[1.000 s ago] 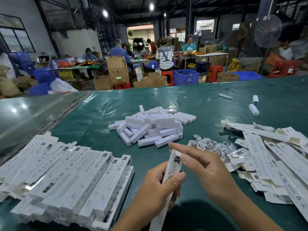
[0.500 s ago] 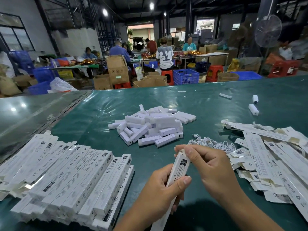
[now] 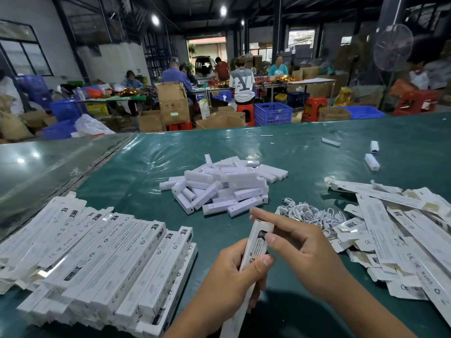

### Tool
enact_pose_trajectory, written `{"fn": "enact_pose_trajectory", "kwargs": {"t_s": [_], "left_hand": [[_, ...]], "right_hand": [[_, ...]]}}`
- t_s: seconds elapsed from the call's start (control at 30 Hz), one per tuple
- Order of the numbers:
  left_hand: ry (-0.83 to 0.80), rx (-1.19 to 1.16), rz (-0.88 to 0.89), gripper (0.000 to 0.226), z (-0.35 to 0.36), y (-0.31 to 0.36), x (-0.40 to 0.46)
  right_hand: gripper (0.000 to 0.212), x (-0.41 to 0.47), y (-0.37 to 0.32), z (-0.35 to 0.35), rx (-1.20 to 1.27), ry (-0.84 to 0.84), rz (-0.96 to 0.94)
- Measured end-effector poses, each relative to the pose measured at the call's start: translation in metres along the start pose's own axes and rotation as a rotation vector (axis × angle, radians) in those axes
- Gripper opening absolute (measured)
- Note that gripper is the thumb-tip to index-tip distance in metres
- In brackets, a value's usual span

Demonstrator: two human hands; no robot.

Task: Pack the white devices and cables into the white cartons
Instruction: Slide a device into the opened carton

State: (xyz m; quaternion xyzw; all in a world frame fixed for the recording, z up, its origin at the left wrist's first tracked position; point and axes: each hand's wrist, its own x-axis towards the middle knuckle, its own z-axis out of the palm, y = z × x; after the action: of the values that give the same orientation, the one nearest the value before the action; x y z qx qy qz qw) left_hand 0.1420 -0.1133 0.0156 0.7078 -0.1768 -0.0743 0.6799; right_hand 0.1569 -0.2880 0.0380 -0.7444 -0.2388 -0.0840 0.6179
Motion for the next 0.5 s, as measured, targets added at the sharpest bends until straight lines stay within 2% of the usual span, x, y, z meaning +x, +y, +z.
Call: {"fn": "enact_pose_trajectory", "kwargs": {"t_s": [0.17, 0.27, 0.43, 0.5], "left_hand": [[-0.060, -0.038, -0.071, 0.042, -0.003, 0.002, -0.003], [-0.100, -0.055, -0.100, 0.040, -0.006, 0.004, -0.004], [-0.203, -0.070, -0.136, 0.040, -0.001, 0.003, -0.003], [-0.276, -0.151, -0.211, 0.047, 0.001, 0.002, -0.001]], "right_hand": [[0.051, 0.002, -0.002, -0.006, 0.017, -0.178, 0.049], [0.049, 0.004, -0.004, -0.014, 0.044, -0.267, 0.070], [0.034, 0.005, 0.000, -0.014, -0.005, -0.119, 0.100], [0.027, 0.005, 0.004, -0.009, -0.061, -0.134, 0.130]]}}
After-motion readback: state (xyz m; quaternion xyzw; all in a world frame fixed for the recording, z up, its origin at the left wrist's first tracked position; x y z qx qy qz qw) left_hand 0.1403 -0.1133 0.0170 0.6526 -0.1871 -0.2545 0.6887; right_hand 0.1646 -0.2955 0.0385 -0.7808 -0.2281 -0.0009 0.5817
